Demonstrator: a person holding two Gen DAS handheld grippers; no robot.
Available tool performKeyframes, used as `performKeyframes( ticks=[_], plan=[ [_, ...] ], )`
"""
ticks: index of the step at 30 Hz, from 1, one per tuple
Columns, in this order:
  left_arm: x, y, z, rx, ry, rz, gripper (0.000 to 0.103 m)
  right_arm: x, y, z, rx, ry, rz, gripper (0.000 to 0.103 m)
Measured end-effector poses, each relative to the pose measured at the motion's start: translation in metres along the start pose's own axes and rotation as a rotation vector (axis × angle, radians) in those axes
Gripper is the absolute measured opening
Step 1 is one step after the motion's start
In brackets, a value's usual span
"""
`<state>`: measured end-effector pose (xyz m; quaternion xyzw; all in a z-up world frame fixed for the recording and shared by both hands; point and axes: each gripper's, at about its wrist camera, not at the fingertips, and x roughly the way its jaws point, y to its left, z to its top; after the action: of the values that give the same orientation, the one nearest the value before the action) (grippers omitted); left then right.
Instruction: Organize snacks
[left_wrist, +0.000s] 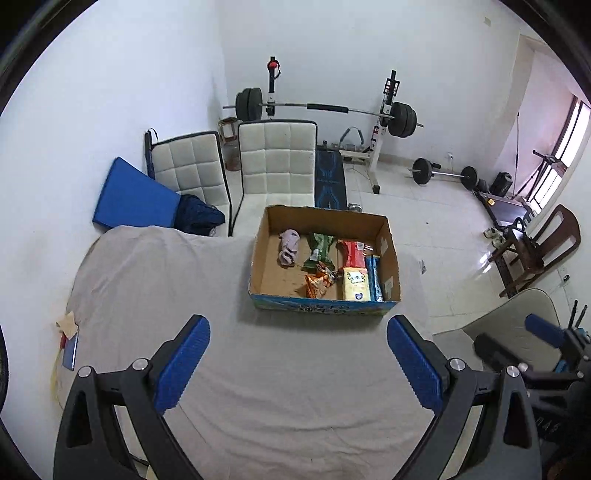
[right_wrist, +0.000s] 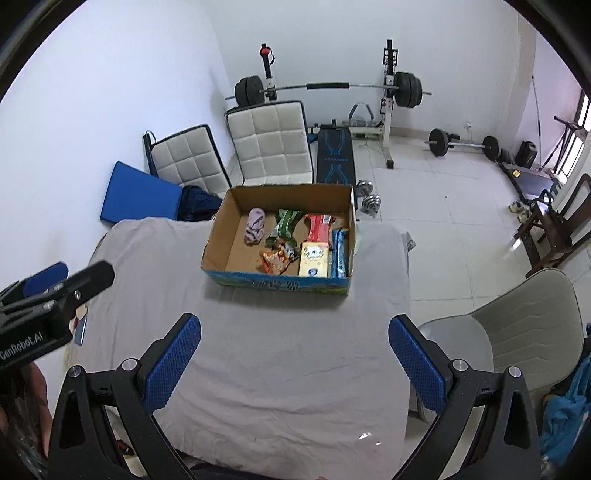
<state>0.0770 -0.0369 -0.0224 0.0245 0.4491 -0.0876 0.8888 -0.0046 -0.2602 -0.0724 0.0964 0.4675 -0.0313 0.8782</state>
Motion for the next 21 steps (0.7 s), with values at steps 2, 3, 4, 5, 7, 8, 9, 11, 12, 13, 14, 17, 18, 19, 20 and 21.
performKeyframes(
  ticks=[2,3,4,5,7,8,9,11,12,13,14,17,18,19,20,21],
  plan=[
    [0.001,-0.001,-0.001,0.004,-0.002,0.01,0.098,-0.003,-0.001,0.003,0.005,-0.026,-0.016,0.103],
    [0.002,-0.001,-0.001,0.005,-0.002,0.012,0.099,-0.003,-0.001,0.005,0.006,-0.036,-0.023,0.103],
    [0.002,-0.001,-0.001,0.005,-0.004,0.013,0.102,-0.004,-0.001,0.007,0.006,-0.046,-0.03,0.103],
    [0.002,0.0,-0.002,0.005,-0.008,0.015,0.102,-0.005,-0.002,0.01,0.009,-0.055,-0.032,0.103],
    [0.003,0.0,-0.002,0.005,-0.016,0.02,0.102,-0.006,-0.001,0.014,0.008,-0.069,-0.038,0.103],
    [0.003,0.001,-0.002,0.006,-0.016,0.025,0.102,-0.006,0.0,0.017,0.007,-0.072,-0.037,0.103],
    [0.004,0.001,0.0,0.003,-0.017,0.028,0.102,-0.006,0.001,0.019,0.006,-0.076,-0.038,0.103],
    [0.002,0.003,0.0,-0.007,-0.024,0.029,0.102,-0.007,0.002,0.022,0.002,-0.084,-0.04,0.103],
    [0.002,0.004,0.001,-0.01,-0.026,0.029,0.102,-0.008,0.002,0.023,0.0,-0.087,-0.04,0.103],
    [0.001,0.004,0.001,-0.014,-0.029,0.029,0.102,-0.008,0.003,0.024,-0.003,-0.089,-0.042,0.103],
    [0.0,0.005,0.002,-0.017,-0.033,0.029,0.102,-0.008,0.004,0.025,-0.006,-0.09,-0.041,0.103],
    [-0.003,0.006,0.003,-0.018,-0.042,0.031,0.102,-0.009,0.005,0.026,-0.009,-0.094,-0.042,0.103],
    [-0.004,0.007,0.003,-0.02,-0.045,0.031,0.102,-0.01,0.005,0.026,-0.009,-0.097,-0.044,0.103],
    [-0.005,0.007,0.004,-0.021,-0.049,0.03,0.102,-0.011,0.005,0.026,-0.01,-0.098,-0.043,0.103],
    [-0.005,0.007,0.004,-0.022,-0.05,0.032,0.102,-0.011,0.005,0.026,-0.011,-0.097,-0.043,0.103],
    [-0.005,0.008,0.004,-0.022,-0.049,0.031,0.102,-0.011,0.005,0.026,-0.01,-0.099,-0.046,0.103]
  ],
)
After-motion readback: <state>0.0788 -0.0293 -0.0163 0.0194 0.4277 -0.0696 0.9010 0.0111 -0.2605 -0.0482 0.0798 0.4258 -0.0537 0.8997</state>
